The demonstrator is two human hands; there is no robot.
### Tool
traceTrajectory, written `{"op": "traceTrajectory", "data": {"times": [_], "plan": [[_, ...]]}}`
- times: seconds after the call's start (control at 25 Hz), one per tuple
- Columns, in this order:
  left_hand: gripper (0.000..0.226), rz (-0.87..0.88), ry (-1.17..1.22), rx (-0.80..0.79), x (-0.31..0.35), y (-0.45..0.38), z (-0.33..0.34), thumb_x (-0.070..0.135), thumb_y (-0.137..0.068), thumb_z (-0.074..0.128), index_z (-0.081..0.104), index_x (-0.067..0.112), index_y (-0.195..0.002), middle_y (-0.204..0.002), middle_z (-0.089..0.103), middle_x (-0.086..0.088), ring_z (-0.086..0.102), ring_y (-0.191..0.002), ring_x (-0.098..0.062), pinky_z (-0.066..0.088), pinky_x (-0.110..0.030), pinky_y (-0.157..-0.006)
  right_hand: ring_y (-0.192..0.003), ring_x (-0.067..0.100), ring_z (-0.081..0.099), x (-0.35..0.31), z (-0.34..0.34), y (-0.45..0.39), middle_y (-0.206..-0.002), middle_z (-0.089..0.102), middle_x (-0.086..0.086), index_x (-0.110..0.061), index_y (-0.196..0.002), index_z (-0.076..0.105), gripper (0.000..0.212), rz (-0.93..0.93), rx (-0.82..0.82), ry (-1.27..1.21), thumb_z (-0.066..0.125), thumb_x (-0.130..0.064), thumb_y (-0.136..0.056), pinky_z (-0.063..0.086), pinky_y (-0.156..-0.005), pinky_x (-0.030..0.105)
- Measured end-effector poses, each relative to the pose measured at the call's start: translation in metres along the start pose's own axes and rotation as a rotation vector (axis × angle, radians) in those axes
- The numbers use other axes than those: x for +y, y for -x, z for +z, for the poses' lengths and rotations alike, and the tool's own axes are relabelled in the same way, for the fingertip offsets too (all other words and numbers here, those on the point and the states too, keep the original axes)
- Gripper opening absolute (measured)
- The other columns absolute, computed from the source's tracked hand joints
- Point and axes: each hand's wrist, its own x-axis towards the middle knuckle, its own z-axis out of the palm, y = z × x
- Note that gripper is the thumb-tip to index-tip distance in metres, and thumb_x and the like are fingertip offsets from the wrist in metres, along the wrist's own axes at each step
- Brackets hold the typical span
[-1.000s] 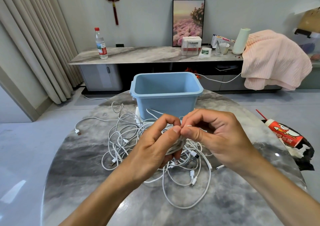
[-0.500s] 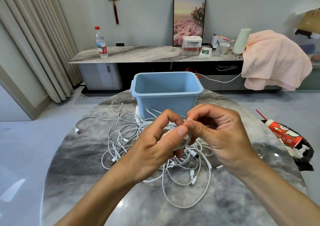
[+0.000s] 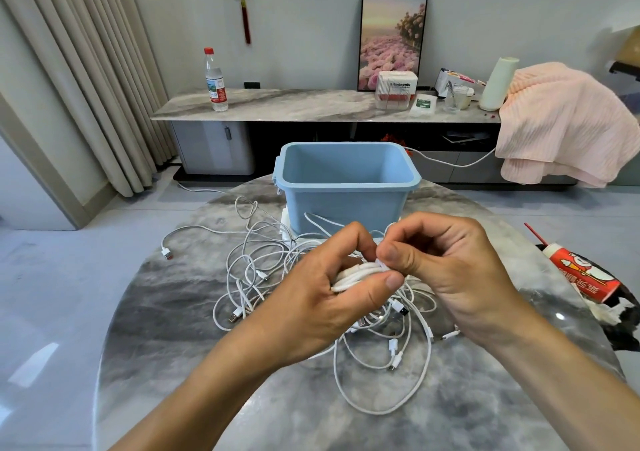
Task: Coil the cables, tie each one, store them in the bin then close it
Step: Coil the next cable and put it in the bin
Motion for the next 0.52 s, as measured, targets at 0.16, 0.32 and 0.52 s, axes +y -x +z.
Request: {"op": "traceTrajectory", "data": {"times": [0.16, 0.32, 0.52], "plan": [[0.029, 0.005, -0.01, 0.033, -0.003, -0.001, 0.004, 0.034, -0.088, 0.066, 0.045, 0.014, -0.089, -0.07, 0.058, -0.012, 0.042, -0.058, -0.017, 0.035, -0.025, -0.052, -0.052, 0.008, 0.058, 0.005, -0.003, 0.002, -0.06, 0.063, 0.001, -0.017, -0.065, 0.07, 0.008, -0.029, 0.013, -0.002, 0.077, -0.014, -0.064, 0.048, -0.051, 0.016], [0.031, -0.054, 0.068, 0.035, -0.003, -0.001, 0.001, 0.026, -0.088, 0.069, 0.04, 0.018, -0.095, -0.067, 0.058, -0.001, 0.042, -0.053, -0.01, 0.035, -0.018, -0.049, -0.068, 0.01, 0.059, 0.009, -0.012, 0.002, -0.075, 0.063, -0.003, -0.022, -0.082, 0.074, 0.008, -0.243, -0.126, 0.332, 0.068, -0.025, -0.086, 0.046, -0.065, 0.018], [0.034, -0.059, 0.114, -0.025, 0.002, 0.001, -0.003, 0.03, -0.087, 0.069, 0.039, 0.018, -0.098, -0.068, 0.058, 0.002, 0.045, -0.059, -0.017, 0.036, -0.021, -0.051, -0.091, 0.014, 0.06, 0.009, -0.022, 0.004, -0.098, 0.058, -0.005, -0.017, -0.099, 0.073, 0.033, -0.09, -0.352, 0.388, 0.051, -0.042, -0.096, 0.047, -0.083, 0.027]]}}
